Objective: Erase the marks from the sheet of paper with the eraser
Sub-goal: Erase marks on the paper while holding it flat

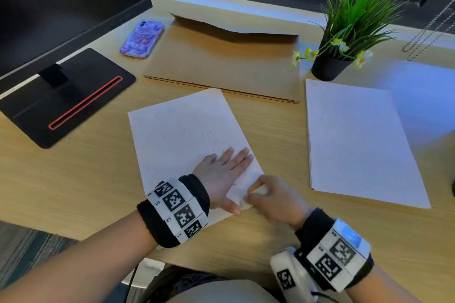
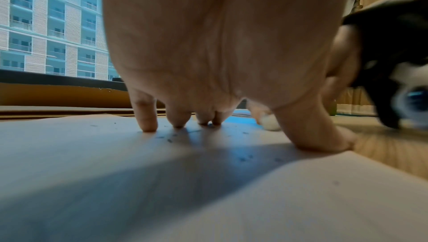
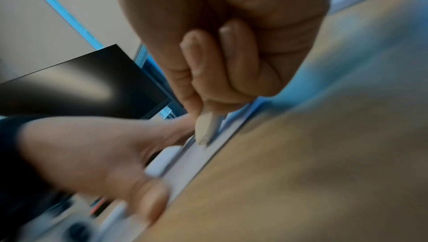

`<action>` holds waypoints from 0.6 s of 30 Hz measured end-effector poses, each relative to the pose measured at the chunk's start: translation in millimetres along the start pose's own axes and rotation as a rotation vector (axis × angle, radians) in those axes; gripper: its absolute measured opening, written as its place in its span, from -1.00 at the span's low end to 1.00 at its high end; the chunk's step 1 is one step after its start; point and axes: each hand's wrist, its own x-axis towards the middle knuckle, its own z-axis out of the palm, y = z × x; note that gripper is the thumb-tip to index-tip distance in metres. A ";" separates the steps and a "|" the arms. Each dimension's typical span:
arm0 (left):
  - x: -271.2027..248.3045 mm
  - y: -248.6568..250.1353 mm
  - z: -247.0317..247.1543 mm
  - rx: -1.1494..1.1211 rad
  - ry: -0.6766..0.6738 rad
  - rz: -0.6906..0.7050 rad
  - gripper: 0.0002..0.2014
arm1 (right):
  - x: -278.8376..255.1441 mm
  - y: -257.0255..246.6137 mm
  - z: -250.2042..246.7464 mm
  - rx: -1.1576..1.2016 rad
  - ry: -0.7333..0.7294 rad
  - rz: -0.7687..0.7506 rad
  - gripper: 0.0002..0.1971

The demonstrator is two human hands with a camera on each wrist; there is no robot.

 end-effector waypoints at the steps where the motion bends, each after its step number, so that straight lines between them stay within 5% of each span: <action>1: 0.1 -0.3 0.0 0.004 0.004 0.001 0.10 | 7.1 0.4 -6.5 -0.026 0.070 -0.004 -0.91; 5: 0.1 -0.2 1.4 0.008 0.015 0.006 0.10 | 24.7 -4.3 -27.2 0.019 0.327 -0.015 -0.85; 10: 2.2 -2.3 3.1 -0.086 0.002 -0.019 0.16 | 11.0 -10.1 2.7 -0.027 -0.052 0.002 -0.89; 16: 0.5 -0.9 2.3 -0.127 0.015 -0.036 0.18 | 39.0 -17.2 -29.8 0.050 0.247 0.011 -0.88; 18: 0.6 -0.7 2.6 -0.125 0.015 -0.036 0.18 | 31.7 -15.7 -20.6 0.010 0.199 -0.018 -0.89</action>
